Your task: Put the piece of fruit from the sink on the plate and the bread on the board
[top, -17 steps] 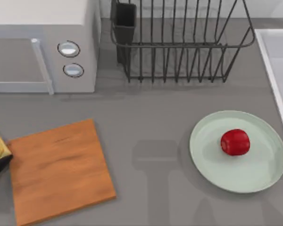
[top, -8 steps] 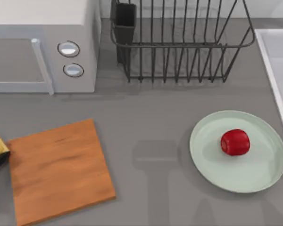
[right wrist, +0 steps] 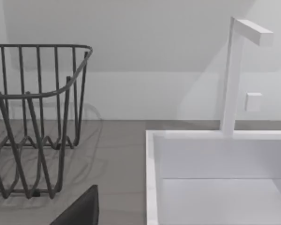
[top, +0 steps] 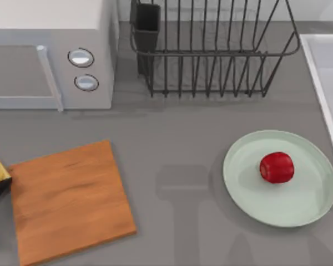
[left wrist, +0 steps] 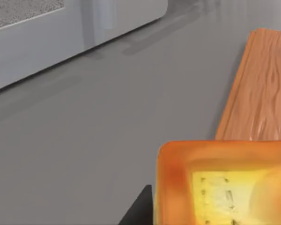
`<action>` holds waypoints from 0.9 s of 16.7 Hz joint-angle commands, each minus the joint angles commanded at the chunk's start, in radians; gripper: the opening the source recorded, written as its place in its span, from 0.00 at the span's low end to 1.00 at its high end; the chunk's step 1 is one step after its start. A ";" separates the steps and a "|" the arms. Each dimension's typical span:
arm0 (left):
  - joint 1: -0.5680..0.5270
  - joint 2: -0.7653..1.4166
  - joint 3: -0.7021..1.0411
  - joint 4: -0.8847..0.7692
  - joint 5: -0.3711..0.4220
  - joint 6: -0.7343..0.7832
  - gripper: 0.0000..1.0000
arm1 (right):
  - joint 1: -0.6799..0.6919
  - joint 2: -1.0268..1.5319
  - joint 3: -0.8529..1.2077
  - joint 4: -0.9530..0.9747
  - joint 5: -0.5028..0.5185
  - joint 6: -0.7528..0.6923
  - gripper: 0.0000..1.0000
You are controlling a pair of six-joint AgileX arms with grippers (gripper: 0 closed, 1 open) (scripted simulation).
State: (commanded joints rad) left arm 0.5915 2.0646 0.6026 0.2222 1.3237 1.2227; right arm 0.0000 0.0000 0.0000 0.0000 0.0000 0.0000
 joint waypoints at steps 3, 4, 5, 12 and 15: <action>0.001 -0.015 0.004 -0.020 -0.001 0.000 0.00 | 0.000 0.000 0.000 0.000 0.000 0.000 1.00; 0.000 -0.035 0.008 -0.041 -0.002 -0.002 0.00 | 0.000 0.000 0.000 0.000 0.000 0.000 1.00; -0.001 -0.062 0.013 -0.070 -0.003 -0.004 0.00 | 0.000 0.000 0.000 0.000 0.000 0.000 1.00; 0.003 -0.320 0.064 -0.366 -0.006 -0.018 0.00 | 0.000 0.000 0.000 0.000 0.000 0.000 1.00; 0.003 -0.396 0.079 -0.458 -0.005 -0.019 0.00 | 0.000 0.000 0.000 0.000 0.000 0.000 1.00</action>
State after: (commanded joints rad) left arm 0.5943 1.6685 0.6819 -0.2356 1.3189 1.2036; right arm 0.0000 0.0000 0.0000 0.0000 0.0000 0.0000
